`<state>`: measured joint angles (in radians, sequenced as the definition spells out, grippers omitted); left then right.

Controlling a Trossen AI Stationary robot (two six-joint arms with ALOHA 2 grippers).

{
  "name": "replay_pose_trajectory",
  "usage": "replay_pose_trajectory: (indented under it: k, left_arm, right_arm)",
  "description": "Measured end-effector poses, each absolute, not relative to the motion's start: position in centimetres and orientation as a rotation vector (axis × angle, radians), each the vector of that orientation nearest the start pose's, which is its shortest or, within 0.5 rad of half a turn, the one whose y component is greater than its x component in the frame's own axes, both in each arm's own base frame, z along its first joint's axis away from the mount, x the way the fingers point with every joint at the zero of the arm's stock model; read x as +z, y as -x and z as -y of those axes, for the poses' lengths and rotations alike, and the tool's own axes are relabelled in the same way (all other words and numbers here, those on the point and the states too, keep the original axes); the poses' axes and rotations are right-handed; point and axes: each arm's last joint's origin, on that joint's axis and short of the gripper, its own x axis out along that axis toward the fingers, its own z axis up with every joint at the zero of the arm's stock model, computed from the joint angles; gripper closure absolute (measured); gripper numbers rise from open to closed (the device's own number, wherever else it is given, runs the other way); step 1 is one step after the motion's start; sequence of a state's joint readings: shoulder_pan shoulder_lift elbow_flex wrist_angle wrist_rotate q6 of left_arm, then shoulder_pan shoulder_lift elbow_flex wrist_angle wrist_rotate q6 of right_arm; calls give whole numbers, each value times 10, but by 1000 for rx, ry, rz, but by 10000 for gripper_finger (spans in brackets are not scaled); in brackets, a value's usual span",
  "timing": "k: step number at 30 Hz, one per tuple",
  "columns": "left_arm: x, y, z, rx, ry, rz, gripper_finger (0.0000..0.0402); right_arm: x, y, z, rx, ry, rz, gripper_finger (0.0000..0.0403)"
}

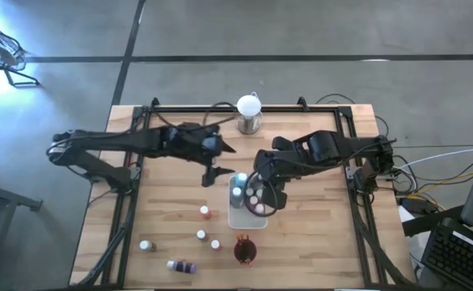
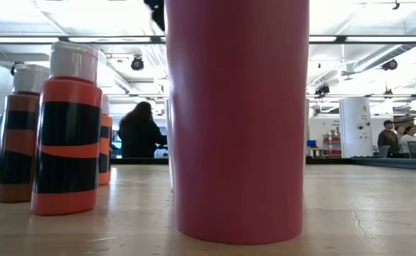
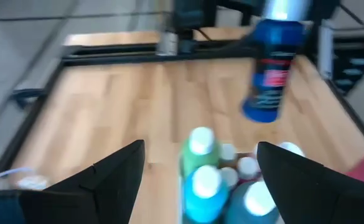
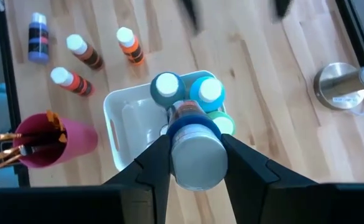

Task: Pick & Place Paint Supplies
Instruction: Put the blue paint bottle into the white bin

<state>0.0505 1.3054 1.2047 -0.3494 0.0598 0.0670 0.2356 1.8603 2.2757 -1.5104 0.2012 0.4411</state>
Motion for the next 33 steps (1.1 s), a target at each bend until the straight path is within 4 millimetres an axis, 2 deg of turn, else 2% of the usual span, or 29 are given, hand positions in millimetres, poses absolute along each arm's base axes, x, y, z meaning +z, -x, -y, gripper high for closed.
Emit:
replay_pose_trajectory:
  k: [8, 15, 33]
  left_arm:
    - [341, -247, -12, 27, 12, -230, 87]
    - [333, -228, -11, 32, 20, -104, 87]
    - [325, -224, -14, 122, -3, -108, 87]
  right_arm:
    - [410, -339, -88, -133, -134, -1063, 291]
    - [398, -342, -104, -85, -136, -1073, 291]
    - [354, -360, -120, -167, -294, -1062, 291]
